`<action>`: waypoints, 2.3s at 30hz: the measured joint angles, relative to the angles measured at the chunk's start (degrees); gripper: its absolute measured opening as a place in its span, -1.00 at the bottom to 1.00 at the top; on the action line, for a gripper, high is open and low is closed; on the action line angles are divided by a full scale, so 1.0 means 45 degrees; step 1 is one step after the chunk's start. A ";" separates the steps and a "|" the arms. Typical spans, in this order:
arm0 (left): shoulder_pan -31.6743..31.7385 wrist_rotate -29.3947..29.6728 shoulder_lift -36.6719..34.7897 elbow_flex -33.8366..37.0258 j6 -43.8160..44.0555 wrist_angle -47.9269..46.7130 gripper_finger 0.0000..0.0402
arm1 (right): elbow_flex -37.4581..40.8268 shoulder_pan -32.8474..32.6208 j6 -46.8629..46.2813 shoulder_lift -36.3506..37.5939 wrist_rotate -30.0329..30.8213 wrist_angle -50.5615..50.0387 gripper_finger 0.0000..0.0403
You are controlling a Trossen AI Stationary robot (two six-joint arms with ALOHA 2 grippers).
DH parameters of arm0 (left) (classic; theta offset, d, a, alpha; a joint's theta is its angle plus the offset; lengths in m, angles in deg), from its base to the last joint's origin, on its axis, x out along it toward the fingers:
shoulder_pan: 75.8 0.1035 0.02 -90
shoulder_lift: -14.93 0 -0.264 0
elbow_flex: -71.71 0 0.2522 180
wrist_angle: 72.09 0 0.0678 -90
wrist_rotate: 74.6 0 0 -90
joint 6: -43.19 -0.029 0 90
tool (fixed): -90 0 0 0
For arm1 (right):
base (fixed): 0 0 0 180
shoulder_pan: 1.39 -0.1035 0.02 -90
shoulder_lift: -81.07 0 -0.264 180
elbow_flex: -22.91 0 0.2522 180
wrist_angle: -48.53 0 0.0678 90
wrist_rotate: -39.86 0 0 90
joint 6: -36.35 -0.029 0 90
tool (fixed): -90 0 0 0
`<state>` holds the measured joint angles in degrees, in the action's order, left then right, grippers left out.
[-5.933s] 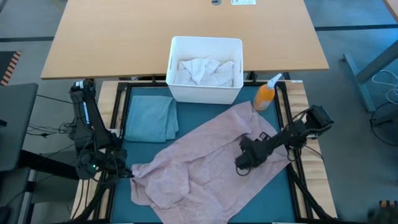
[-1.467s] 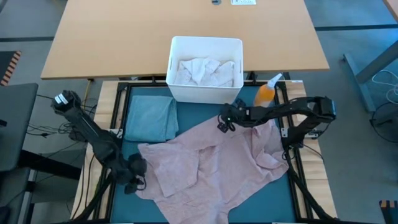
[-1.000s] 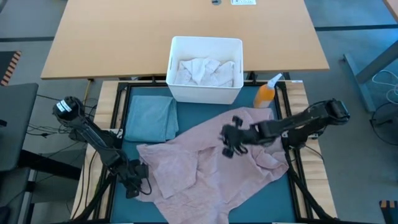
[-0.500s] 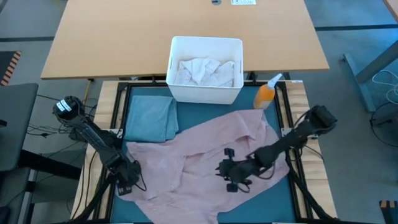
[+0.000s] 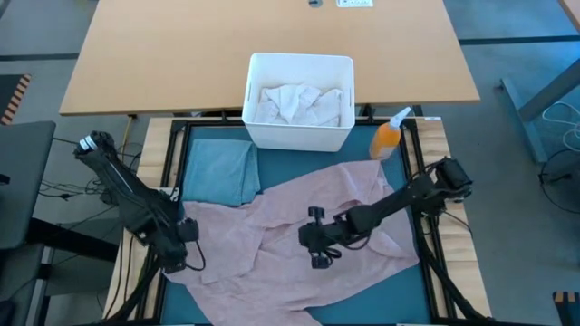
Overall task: Fold Laundry from Bin
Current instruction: Fold the pink shirt
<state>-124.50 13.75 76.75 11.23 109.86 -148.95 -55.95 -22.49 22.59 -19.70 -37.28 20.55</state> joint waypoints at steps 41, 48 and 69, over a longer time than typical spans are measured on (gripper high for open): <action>-0.0966 -0.0621 0.5816 0.0955 -0.0347 0.4043 -0.99 | 0.3800 0.3594 -0.6758 0.2340 0.1476 -1.0807 -0.86; -0.1154 -0.0060 0.4753 0.1084 -0.0323 0.3040 -1.00 | 0.2738 0.3105 -0.6405 0.2339 -0.0742 -1.1695 -0.82; -0.1528 0.2139 0.2347 0.1020 0.0345 0.2990 -1.00 | 0.5223 0.6550 -0.6897 0.2346 0.2587 -0.8765 -0.89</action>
<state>-131.37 23.38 87.31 15.82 111.42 -135.49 -32.44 6.99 -8.45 -9.14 -25.64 -18.89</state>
